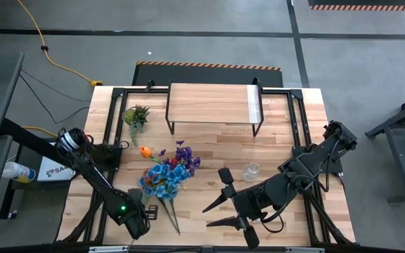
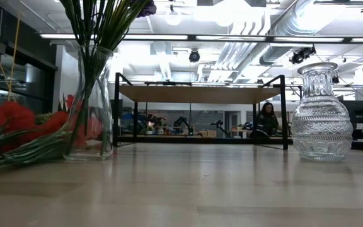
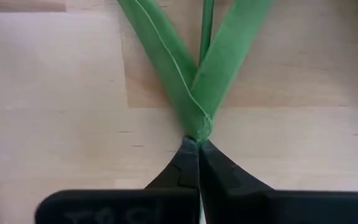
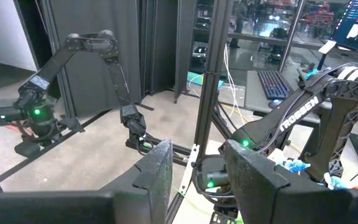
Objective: Pick and place flowers into a vace then onto a shelf
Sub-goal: Put the red flower into the right transparent flower vase
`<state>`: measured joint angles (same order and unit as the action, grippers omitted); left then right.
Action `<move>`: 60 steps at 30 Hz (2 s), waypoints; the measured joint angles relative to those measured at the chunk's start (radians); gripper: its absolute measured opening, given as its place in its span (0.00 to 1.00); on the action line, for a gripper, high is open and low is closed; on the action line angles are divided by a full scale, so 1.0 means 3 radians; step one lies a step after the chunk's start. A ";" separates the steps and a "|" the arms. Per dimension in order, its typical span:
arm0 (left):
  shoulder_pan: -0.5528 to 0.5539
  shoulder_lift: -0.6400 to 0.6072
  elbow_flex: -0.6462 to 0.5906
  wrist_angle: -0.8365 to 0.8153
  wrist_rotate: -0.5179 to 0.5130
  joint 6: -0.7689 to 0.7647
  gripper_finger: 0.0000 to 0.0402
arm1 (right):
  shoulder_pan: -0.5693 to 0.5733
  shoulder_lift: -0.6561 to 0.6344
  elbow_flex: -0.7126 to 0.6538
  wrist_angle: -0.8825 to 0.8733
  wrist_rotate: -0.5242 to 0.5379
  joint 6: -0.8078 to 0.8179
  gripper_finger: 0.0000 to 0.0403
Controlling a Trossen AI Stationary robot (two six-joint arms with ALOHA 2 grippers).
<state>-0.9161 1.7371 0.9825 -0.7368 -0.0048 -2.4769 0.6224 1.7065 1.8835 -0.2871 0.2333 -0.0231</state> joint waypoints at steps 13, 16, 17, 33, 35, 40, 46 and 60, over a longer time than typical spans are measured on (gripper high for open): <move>0.0003 -0.0219 -0.0020 -0.0687 0.0183 -0.0024 0.06 | 0.0000 0.0000 0.0000 0.0000 -0.0001 0.0001 0.35; 0.0003 -0.0273 -0.0019 -0.0819 0.0202 -0.0026 0.06 | 0.0000 0.0000 0.0000 0.0005 0.0000 -0.0001 0.35; 0.0003 -0.0287 -0.0019 -0.0850 0.0205 -0.0025 0.06 | 0.0000 0.0000 0.0000 0.0012 0.0000 -0.0001 0.35; 0.0003 -0.0636 0.0403 -0.2182 0.0256 -0.0039 0.06 | -0.0003 0.0001 0.0000 0.0048 0.0167 -0.0013 0.35; -0.0001 -0.0637 0.0517 -0.2386 0.0246 -0.0038 0.06 | -0.0005 0.0001 0.0000 0.0048 0.0170 -0.0017 0.35; -0.0001 -0.0637 0.0689 -0.2704 0.0251 -0.0035 0.06 | -0.0009 0.0001 0.0000 0.0048 0.0171 -0.0037 0.35; -0.0001 -0.0637 0.0783 -0.2780 0.0246 -0.0033 0.06 | -0.0009 0.0001 0.0000 0.0048 0.0165 -0.0038 0.35; 0.0000 -0.0637 0.0967 -0.2780 -0.0097 -0.0035 0.06 | -0.0009 0.0001 0.0000 0.0048 0.0164 -0.0038 0.35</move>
<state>-0.9161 1.5459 1.2725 -1.5707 -0.0337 -2.4874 0.6197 1.7069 1.8835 -0.2727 0.2825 -0.0345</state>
